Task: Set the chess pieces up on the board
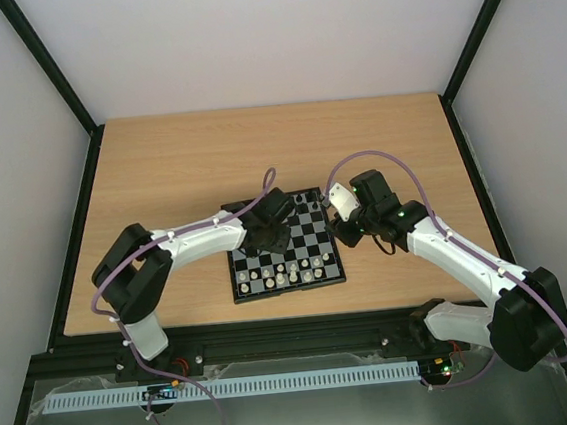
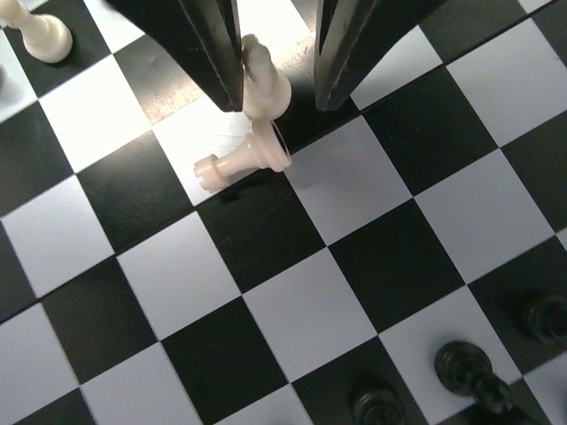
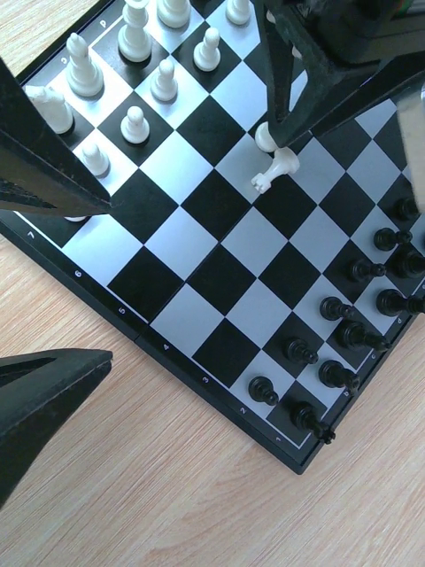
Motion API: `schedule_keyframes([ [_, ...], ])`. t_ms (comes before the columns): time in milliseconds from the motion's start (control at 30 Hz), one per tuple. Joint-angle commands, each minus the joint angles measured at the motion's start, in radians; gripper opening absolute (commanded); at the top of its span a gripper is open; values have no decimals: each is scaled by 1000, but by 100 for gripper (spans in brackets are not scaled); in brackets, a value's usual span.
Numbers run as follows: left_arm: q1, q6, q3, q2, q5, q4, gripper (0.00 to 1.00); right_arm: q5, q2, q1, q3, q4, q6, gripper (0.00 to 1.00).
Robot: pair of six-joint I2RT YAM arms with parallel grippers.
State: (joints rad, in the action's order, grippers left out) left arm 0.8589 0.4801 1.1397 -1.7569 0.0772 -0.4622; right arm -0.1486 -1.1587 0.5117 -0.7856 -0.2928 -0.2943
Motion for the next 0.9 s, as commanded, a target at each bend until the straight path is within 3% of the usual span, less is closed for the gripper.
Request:
schedule_keyframes([
  [0,3,-3,12,-36,22,-13,24,-1,-7,-3,17,-11,-15,42],
  [333,3,-11,8,-4,29,-52,10,1,-12,-2,19,-12,-19,43],
  [600,12,-18,-77,202,13,-143,8,-1,-15,-2,19,-12,-20,42],
  [867,146,-22,-131,327,-21,-280,8,1,-22,-2,19,-12,-23,43],
])
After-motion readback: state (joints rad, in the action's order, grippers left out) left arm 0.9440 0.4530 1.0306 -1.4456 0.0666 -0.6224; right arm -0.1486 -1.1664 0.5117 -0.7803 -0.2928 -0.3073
